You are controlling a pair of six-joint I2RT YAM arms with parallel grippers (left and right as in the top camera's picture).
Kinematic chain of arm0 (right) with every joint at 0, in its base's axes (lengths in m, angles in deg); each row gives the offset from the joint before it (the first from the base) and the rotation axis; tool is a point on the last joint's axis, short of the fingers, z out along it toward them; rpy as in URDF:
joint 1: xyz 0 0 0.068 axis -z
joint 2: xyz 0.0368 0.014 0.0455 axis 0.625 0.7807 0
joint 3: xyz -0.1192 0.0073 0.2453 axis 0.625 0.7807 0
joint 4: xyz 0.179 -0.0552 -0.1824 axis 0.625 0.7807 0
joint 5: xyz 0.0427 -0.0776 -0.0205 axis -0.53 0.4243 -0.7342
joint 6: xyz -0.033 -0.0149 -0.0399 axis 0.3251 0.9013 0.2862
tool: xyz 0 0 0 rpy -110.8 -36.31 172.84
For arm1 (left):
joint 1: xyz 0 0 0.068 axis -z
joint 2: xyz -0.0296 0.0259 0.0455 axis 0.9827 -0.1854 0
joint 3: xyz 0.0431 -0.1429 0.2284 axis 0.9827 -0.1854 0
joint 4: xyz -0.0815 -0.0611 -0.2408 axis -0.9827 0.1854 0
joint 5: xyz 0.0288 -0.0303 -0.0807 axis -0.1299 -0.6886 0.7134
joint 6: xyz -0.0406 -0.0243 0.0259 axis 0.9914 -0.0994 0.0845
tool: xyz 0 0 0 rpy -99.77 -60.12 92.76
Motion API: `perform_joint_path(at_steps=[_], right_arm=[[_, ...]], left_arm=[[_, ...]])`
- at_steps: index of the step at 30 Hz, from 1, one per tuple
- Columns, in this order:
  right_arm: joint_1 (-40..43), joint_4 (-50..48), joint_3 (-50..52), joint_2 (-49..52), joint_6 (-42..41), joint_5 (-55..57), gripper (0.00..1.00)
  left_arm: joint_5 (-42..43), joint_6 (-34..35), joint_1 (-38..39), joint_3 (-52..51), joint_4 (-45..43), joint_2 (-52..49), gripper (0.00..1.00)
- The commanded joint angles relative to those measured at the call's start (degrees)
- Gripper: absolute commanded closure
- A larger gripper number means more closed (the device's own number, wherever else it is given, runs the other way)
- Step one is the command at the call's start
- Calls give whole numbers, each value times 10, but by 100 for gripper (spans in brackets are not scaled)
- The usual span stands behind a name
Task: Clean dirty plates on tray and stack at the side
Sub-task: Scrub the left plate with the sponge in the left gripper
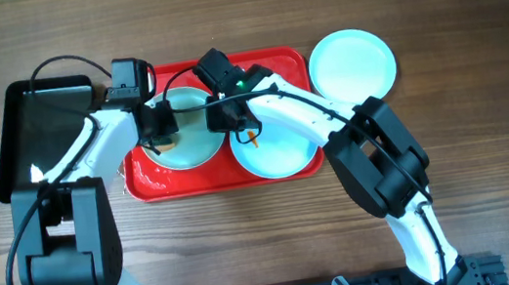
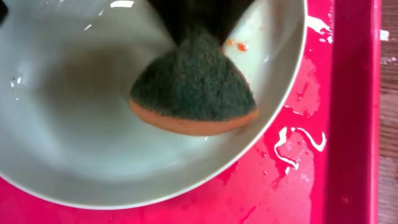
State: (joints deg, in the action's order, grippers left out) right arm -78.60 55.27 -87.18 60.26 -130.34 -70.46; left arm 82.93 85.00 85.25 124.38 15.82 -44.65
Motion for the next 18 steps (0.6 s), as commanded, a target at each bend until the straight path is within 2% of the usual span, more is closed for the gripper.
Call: perform_joint_path(at_steps=[1, 3, 6, 7, 10, 13, 16, 18], right_arm=[[9, 14, 15, 19, 0, 29, 96], [9, 14, 15, 19, 0, 29, 96], [9, 13, 15, 19, 0, 29, 96], [9, 11, 15, 19, 0, 29, 96], [9, 12, 15, 19, 0, 29, 96], [9, 13, 15, 19, 0, 29, 96], [9, 15, 15, 19, 0, 27, 96], [9, 18, 16, 19, 0, 27, 96]], left_arm=[[-5, -5, 3, 6, -4, -9, 96], [30, -5, 11, 6, 4, -1, 96], [150, 14, 32, 6, -8, 10, 96], [158, 42, 34, 6, -18, 10, 96], [155, 46, 34, 6, -33, 4, 96], [32, 40, 34, 1, -7, -10, 96], [-49, -9, 25, -28, -16, -16, 96], [-135, -10, 16, -45, -24, -16, 96]])
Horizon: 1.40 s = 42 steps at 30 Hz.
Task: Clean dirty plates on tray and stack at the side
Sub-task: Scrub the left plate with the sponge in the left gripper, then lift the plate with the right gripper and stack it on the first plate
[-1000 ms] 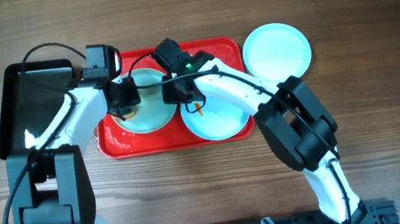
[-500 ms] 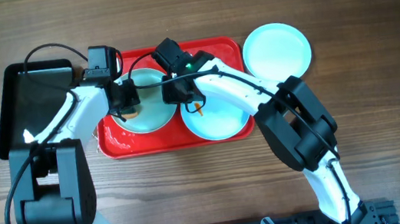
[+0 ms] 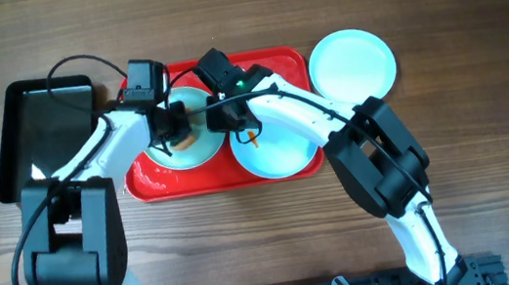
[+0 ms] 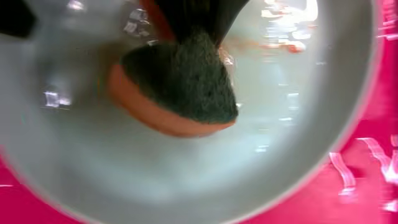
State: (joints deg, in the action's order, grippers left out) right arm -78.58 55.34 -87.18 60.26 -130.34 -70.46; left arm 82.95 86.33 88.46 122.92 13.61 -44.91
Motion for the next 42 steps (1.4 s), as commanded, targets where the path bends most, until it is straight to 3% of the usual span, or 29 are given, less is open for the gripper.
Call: perform_joint_path(at_steps=[1, 4, 6, 9, 10, 13, 15, 18, 20, 25, 33, 36, 40, 42], right_arm=[[9, 18, 15, 19, 0, 27, 96], [9, 18, 15, 19, 0, 27, 96], [9, 18, 15, 19, 0, 27, 96], [9, 12, 15, 17, -2, 27, 96], [9, 7, 15, 11, -2, 27, 96], [14, 2, 0, -21, 12, 30, 96], [24, 4, -14, -54, 23, 55, 96], [42, 9, -37, -115, 103, 124, 96], [45, 27, -56, -154, 151, 222, 96], [42, 28, -63, -250, 377, 428, 95], [-49, -99, -63, -267, 544, 714, 96], [-71, -136, -63, -267, 573, 754, 96], [-72, -116, -63, -267, 568, 762, 96], [-67, -60, -63, -267, 479, 758, 96]], left_arm=[[-198, -23, -23, -34, -2, -14, 96], [-363, -23, -32, -31, -12, -13, 96], [-410, -23, -29, -17, -12, -7, 96], [-409, -17, -14, 11, -13, 31, 96], [-404, -14, -9, 16, -13, 44, 96], [-264, -10, 0, 21, -2, 110, 96], [-210, 31, 0, 21, 14, 123, 96], [-148, 49, 0, 21, 47, 122, 96], [-146, 49, 0, 21, 54, 122, 96], [-129, 49, 0, 21, 61, 122, 96], [-82, 49, 0, 21, 65, 121, 96], [-82, 49, 0, 20, 66, 121, 96], [-82, 49, 0, 20, 66, 121, 96], [-82, 49, 0, 20, 66, 121, 96]])
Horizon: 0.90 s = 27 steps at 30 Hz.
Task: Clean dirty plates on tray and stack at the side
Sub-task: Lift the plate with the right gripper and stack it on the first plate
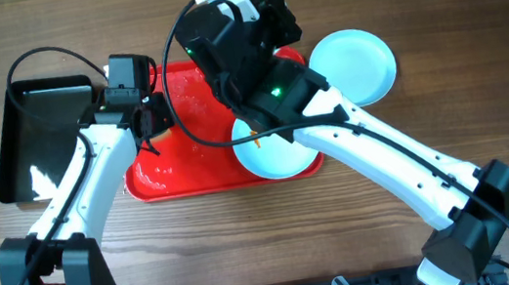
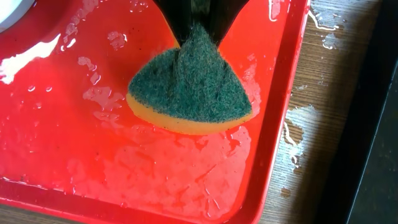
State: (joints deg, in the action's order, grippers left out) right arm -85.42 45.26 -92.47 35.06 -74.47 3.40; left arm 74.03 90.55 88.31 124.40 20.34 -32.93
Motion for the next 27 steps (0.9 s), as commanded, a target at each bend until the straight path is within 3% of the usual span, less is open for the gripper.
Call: perform_joint_path(at_steps=[1, 4, 6, 9, 12, 18, 19, 20, 21, 22, 24, 27], right_arm=[[10, 86, -10, -15, -136, -9, 96], [111, 299, -10, -15, -434, -259, 96], [224, 339, -10, -15, -493, -460, 96], [397, 352, -2, -15, -493, -598, 96], [483, 338, 30, -15, -467, -612, 96], [499, 222, 162, -15, -439, -637, 96], [499, 205, 186, -15, -439, -636, 88], [499, 191, 207, -15, -439, -642, 68], [499, 183, 220, -15, -436, -665, 42], [499, 181, 221, -15, -425, -688, 36], [492, 165, 220, -15, -357, -825, 37], [439, 177, 220, -15, -329, -874, 46]], left_arm=[[7, 7, 2, 5, -1, 1, 96], [7, 7, 2, 4, 5, 1, 96], [7, 7, 2, 3, 5, 0, 96], [7, 7, 2, 3, 7, -1, 96], [7, 7, 2, 3, 6, -3, 96], [7, 7, 2, 3, 4, -18, 96], [7, 7, 2, 3, 4, -23, 96], [7, 7, 2, 3, 2, -28, 96], [7, 7, 2, 3, -2, -31, 96], [7, 7, 2, 3, -4, -31, 96], [7, 7, 2, 3, -7, -31, 96], [7, 7, 2, 3, -7, -31, 96]])
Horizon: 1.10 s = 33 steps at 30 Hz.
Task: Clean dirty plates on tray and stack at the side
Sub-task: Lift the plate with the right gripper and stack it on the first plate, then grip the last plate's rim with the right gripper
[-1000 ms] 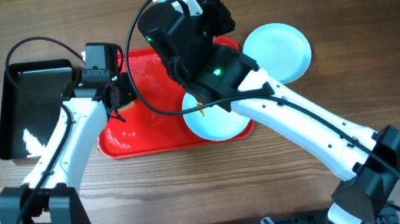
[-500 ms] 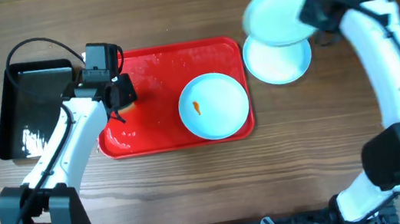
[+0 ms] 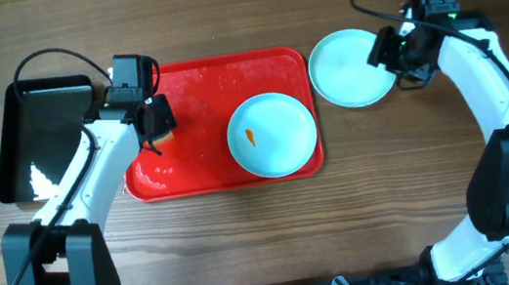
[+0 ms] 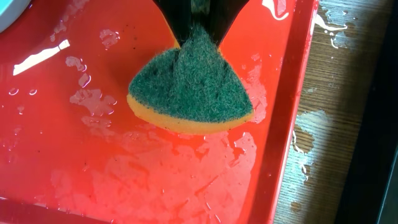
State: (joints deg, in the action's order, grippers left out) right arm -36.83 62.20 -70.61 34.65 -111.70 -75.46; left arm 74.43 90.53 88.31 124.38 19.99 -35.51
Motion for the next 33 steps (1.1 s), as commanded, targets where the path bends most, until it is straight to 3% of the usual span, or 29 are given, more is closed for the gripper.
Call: perform_joint_path(at_steps=[1, 3, 6, 8, 9, 11, 14, 17, 21, 31, 33], right_arm=[[-82, 14, 2, -10, 42, -85, 47], [-179, 33, 2, -10, 31, 14, 46], [-254, 47, 23, -10, -65, 157, 45], [-273, 4, 47, -10, -23, 177, 40], [-274, -27, 61, -10, 15, 177, 40], [-274, -78, 83, -10, 75, 174, 52], [-274, -117, 85, -10, 172, 146, 52], [-274, -132, 85, 25, 176, 146, 54], [-274, -141, 85, 70, 190, 114, 64], [-274, -101, 92, 76, 187, 129, 64], [-274, -80, 92, 76, 184, 105, 69]], left_arm=[[3, 7, 2, 4, -3, -5, 96], [7, 7, 2, 4, -3, -5, 96], [22, 7, 2, 4, -3, -5, 96], [22, 6, 2, 4, -3, -5, 96], [22, 6, 2, 4, -3, -5, 96], [22, 7, 2, 4, -3, -5, 96], [22, 7, 2, 4, -3, -5, 96], [22, 7, 2, 4, -3, -5, 96], [22, 7, 2, 4, -3, -5, 96], [22, 7, 2, 4, -3, -5, 96], [22, 6, 2, 4, -3, -5, 96]])
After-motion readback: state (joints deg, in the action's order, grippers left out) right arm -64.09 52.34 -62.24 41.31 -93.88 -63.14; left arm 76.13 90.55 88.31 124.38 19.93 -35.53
